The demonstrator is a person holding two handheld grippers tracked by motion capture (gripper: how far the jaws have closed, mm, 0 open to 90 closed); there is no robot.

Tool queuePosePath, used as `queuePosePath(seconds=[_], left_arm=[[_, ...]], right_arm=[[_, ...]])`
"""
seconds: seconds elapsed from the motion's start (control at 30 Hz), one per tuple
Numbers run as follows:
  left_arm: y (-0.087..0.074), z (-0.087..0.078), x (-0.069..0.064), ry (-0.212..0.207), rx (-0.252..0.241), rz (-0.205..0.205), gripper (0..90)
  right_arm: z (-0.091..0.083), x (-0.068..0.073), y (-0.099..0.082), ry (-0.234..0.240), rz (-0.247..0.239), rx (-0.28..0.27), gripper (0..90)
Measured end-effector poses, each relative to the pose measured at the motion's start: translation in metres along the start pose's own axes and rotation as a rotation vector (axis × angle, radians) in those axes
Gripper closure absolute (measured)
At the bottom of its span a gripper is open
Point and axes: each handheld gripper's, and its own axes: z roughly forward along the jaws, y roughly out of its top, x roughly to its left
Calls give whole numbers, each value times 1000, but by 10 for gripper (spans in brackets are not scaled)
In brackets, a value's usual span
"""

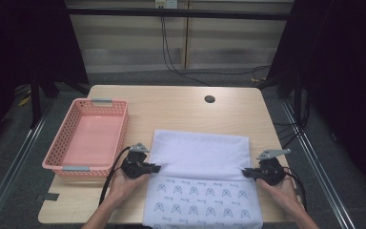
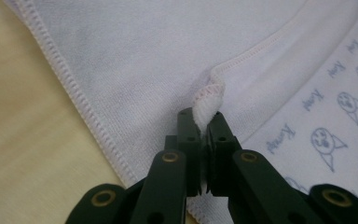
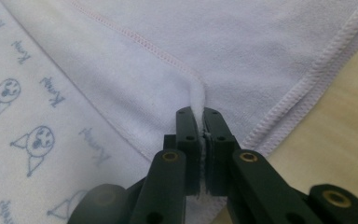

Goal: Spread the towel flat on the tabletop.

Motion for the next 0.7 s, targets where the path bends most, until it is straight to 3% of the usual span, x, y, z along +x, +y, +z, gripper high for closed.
queuePosePath(seconds=[0.1,0.17,0.4,0.6,0.7], left_arm=[[10,6,9,8,-7,-22,867],[17,10,12,32,2,2,866],[42,28,33,78,-19,-16,866],[62,38,49,124,-13,-21,865],[72,45,63,141,-37,-58,865]], right_arm=[[8,-12,12,-4,24,-2,869],[13,-19,19,-11,22,-7,869],[26,-39,39,-65,27,-1,870],[40,-58,55,-90,82,-38,869],[48,-64,65,-109,79,-37,869]])
